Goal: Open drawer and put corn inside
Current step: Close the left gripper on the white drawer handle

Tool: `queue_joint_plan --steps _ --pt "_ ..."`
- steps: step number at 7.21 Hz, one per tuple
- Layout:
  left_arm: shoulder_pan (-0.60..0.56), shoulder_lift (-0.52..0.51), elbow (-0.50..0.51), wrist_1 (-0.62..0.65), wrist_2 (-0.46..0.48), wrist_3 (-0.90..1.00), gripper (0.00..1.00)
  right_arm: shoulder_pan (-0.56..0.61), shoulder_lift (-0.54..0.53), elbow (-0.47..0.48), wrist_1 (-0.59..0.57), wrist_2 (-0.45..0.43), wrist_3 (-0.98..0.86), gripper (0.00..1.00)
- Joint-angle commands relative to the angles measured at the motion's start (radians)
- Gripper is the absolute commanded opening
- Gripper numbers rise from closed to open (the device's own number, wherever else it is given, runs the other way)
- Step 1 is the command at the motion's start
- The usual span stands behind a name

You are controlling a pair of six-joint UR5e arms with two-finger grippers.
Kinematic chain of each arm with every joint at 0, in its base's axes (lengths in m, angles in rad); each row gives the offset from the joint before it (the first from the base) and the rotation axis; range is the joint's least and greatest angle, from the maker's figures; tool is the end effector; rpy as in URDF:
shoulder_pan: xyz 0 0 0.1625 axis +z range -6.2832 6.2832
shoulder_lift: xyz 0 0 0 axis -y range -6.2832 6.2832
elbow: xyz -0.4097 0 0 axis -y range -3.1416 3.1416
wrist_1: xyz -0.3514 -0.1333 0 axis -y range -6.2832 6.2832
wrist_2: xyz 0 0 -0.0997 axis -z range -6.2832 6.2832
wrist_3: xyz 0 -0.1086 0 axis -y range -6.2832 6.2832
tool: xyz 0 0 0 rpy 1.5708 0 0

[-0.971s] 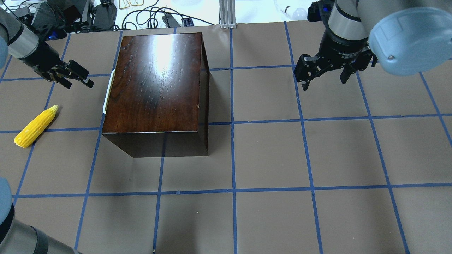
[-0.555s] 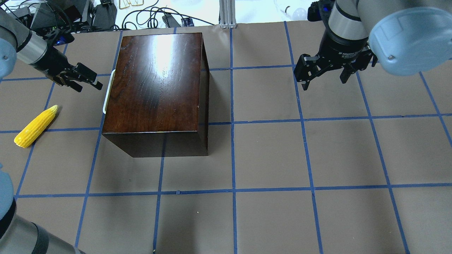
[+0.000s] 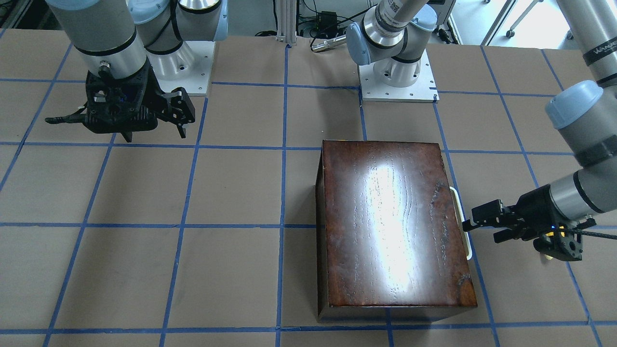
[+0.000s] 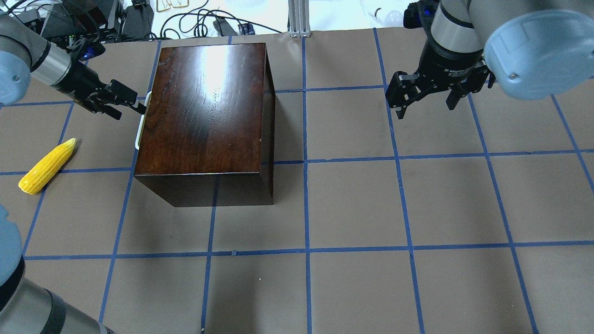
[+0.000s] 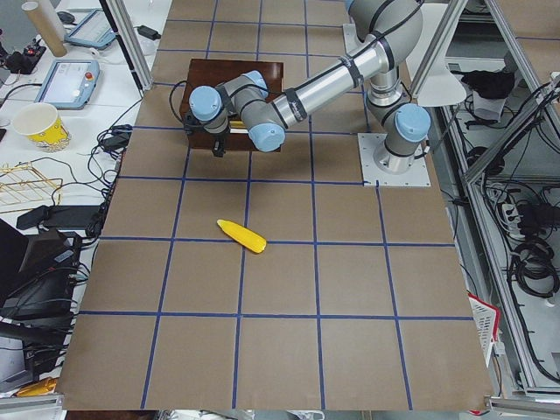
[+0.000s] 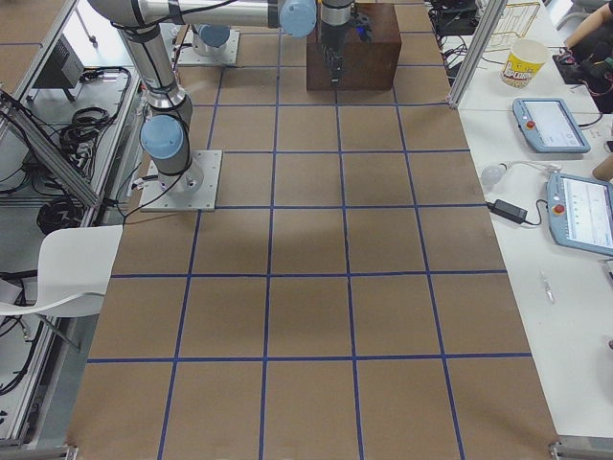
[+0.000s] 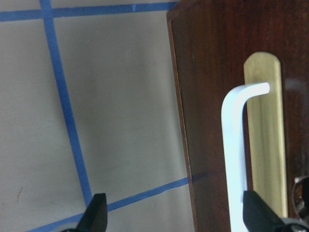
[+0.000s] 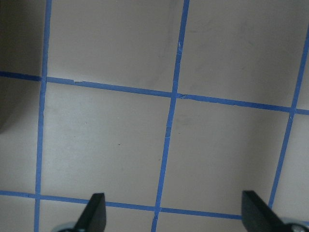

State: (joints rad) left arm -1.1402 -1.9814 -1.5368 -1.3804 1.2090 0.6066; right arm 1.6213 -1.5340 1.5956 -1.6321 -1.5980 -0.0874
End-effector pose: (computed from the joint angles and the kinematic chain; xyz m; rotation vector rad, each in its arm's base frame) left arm 0.0816 -0.5892 0.2906 -0.1940 -2.7300 0.0262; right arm 0.1537 -0.4583 0.4417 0.2146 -3.1070 -0.0012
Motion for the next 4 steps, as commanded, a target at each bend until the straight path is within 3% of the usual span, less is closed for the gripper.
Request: queue_joint_plan --steps 1,4 --pt "-0.004 -0.014 0.000 0.001 -0.003 -0.001 1.00 0.000 0.000 0.000 0.000 0.000 0.000 1.00" --pt "-0.004 -0.033 0.000 0.001 -0.002 0.001 1.00 0.000 0.000 0.000 0.000 0.000 0.000 1.00"
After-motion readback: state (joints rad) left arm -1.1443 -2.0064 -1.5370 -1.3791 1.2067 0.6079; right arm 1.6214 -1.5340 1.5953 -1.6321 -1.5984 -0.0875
